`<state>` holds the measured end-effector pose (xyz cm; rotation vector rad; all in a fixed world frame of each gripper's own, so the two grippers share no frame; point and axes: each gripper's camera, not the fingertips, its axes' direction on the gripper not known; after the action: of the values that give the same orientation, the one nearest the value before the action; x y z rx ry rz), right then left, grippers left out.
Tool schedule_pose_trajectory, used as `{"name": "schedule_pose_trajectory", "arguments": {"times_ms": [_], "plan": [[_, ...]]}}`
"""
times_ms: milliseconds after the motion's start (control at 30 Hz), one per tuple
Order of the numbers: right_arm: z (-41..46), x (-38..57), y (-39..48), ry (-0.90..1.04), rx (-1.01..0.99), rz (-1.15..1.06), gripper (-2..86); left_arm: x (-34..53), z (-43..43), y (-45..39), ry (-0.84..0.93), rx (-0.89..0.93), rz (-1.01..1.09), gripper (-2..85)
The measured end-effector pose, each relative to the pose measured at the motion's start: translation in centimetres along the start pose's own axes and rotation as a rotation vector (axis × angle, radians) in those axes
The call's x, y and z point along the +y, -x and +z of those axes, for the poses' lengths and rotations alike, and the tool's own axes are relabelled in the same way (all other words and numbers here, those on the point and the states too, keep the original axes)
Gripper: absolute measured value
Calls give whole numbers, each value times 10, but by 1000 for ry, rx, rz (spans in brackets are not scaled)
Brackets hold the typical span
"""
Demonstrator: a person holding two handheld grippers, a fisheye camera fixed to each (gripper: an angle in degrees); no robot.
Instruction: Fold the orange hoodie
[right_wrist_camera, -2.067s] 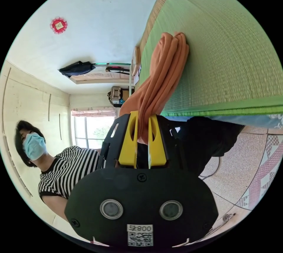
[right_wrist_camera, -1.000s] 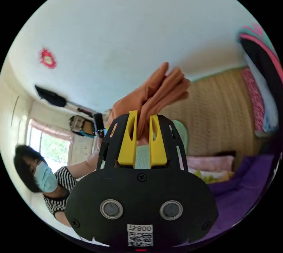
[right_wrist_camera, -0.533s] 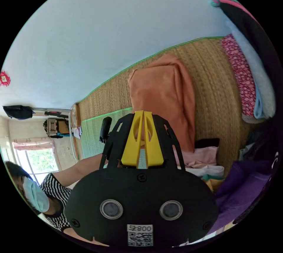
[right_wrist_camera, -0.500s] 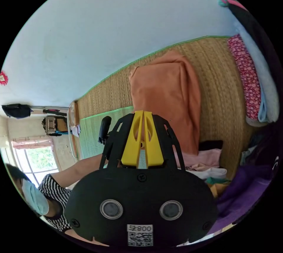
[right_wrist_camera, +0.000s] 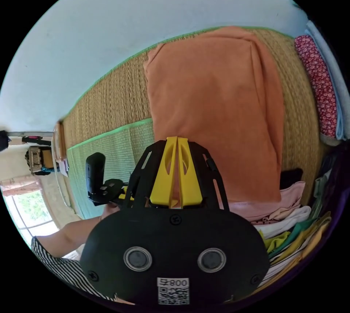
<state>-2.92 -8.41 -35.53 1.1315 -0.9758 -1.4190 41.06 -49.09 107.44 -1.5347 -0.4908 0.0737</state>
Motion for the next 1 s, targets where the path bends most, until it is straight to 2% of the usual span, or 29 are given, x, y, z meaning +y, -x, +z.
{"name": "schedule_pose_trajectory", "arguments": {"times_ms": [200, 300, 533, 667, 767, 900, 1000], "plan": [[-68, 85, 53, -238, 60, -117, 1, 114, -72, -36, -69, 36, 77, 48], [-89, 159, 90, -346, 29, -179, 1, 196, -104, -59, -34, -42, 127, 31], [-128, 314, 165, -484, 21, -268, 0, 375, -191, -145, -40, -403, 297, 7], [-172, 392, 206, -606, 89, -299, 0, 459, -241, -227, -155, -621, 477, 4], [-212, 446, 229, -716, 66, -339, 0, 521, -269, -297, -267, -703, 622, 3], [-274, 534, 253, -883, 58, -386, 0, 603, -293, -383, -390, -703, 757, 4], [-322, 609, 253, -1003, 29, -423, 0, 675, -309, -449, -467, -613, 819, 7]]}}
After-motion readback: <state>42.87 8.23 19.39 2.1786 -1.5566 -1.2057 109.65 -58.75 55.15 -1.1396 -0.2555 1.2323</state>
